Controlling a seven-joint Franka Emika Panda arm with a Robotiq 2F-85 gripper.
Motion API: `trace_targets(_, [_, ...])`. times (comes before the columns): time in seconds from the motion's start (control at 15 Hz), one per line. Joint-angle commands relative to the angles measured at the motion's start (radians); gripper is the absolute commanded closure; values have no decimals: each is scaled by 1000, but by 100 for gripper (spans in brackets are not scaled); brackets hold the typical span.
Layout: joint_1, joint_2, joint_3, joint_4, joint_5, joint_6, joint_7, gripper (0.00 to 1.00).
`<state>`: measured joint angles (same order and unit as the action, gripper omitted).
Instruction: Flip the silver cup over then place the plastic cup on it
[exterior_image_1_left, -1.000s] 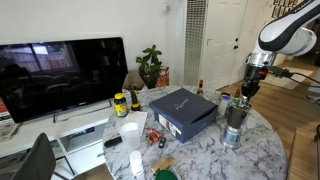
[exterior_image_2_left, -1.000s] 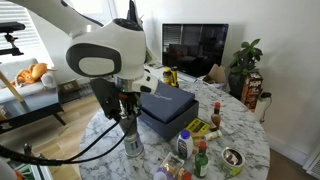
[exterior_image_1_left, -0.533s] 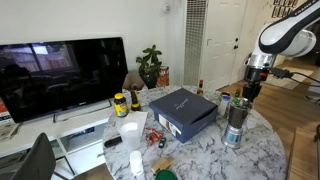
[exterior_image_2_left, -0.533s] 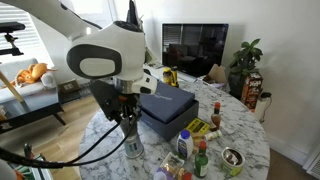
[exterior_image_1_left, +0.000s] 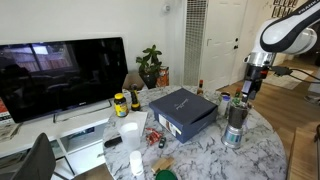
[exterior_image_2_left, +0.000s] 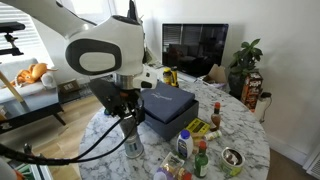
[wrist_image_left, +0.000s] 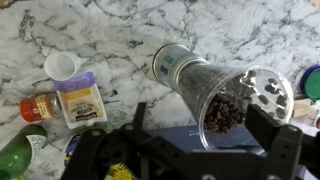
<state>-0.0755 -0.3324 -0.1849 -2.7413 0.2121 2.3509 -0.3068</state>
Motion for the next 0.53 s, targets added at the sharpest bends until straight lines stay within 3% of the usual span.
trace_targets(0.0, [-25,-124,15,-14,-73,-67,39,0])
trace_targets(0.4, [-30,-429,51,-66,-144,-206,66,0])
trace_targets(0.47, [-22,-458,54,-31,-138,-259,75,0])
